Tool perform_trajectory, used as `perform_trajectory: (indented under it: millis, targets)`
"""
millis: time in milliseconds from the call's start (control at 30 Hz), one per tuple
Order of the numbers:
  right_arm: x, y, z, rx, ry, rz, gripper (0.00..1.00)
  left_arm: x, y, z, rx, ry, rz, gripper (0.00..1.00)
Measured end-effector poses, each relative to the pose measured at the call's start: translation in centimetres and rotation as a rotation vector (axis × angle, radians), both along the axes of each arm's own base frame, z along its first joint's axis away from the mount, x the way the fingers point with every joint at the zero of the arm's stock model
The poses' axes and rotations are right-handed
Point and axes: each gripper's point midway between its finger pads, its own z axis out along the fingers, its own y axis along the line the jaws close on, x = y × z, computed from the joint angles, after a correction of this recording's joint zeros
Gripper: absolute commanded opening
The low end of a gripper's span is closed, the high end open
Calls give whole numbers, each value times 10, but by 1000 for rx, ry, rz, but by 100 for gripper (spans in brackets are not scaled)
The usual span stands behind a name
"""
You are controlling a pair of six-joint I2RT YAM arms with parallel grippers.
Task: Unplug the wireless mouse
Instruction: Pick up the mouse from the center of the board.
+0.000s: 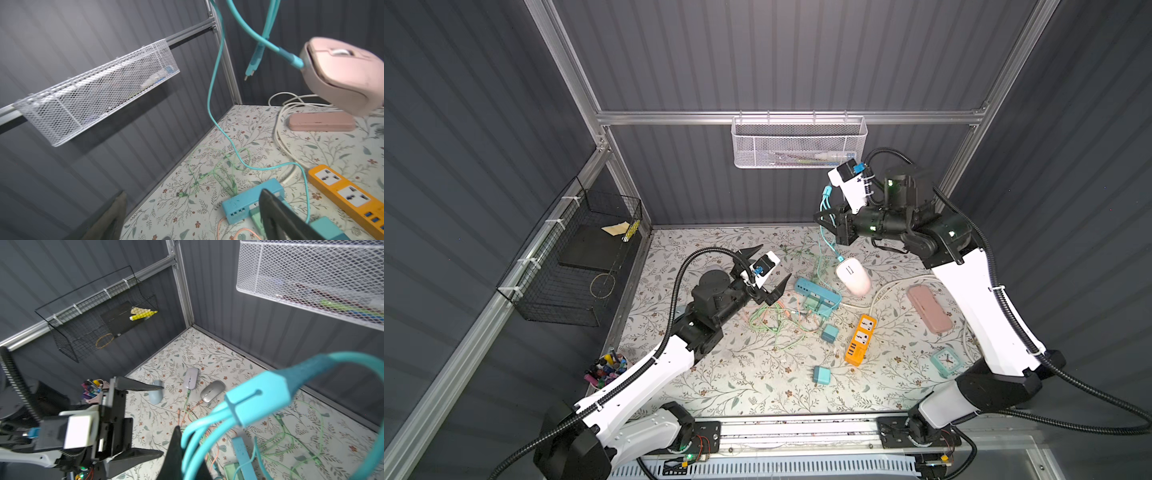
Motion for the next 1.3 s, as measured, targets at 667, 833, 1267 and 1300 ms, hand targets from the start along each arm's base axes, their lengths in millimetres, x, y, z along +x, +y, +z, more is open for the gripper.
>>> perform_trajectory:
  millis: [667,833,1267,1300]
  targets:
    - [-63,14,39,225,273,216,0,-50,-26,14,-34,-46,-319,99]
    - [-76,17,53,285,312,279,0,-55,-28,15,-44,-35,-349,99]
    - [-90,23,79,383,350,380,0,-93,-44,21,-91,55,-620,95]
    - [-90,24,80,389,349,386,0,-93,-44,21,-92,58,-620,95]
